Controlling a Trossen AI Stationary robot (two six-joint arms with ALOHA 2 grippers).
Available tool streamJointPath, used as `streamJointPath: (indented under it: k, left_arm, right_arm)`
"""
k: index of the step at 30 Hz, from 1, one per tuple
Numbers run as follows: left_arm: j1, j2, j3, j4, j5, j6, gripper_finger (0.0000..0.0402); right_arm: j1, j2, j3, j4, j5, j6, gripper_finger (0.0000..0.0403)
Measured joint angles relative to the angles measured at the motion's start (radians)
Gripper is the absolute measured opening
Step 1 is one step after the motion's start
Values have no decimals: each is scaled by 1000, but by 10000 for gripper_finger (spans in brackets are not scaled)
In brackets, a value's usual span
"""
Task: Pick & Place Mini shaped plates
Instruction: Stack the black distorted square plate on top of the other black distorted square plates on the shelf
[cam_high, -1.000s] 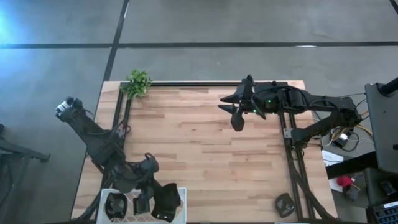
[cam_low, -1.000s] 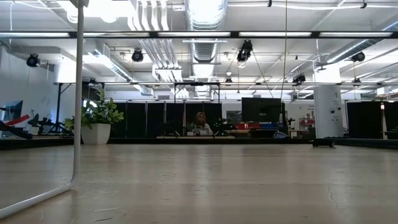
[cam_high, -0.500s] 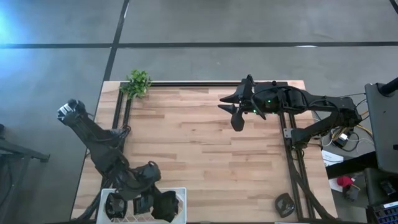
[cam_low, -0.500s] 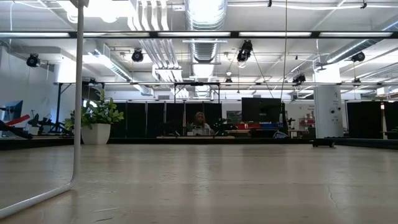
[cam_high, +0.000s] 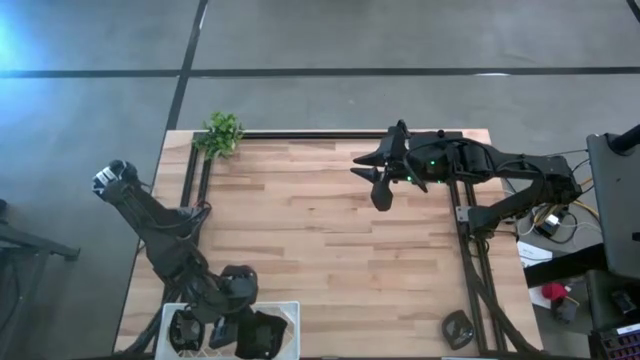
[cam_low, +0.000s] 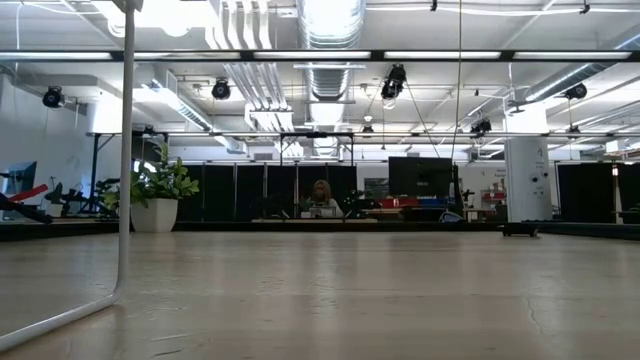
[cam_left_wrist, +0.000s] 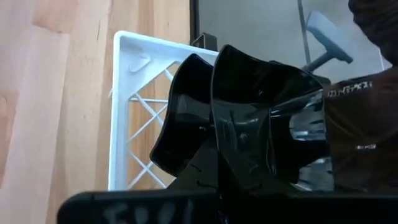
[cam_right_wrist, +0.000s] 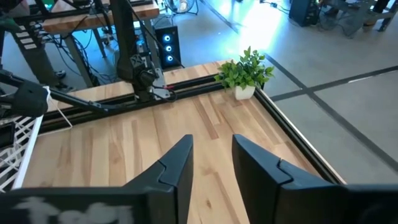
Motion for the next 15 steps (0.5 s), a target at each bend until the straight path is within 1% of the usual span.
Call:
streamJointPath:
  k: [4,7,15]
  left_arm:
    - [0,0,0,0,1,61,0]
    - [6,0,0,0,-1,72,5]
    - [15,0,0,0,-5,82,39]
  right_arm:
    - [0,0,0,0,0,0,99]
    - [0,0,0,0,0,0,97]
    - [0,0,0,0,0,0,99]
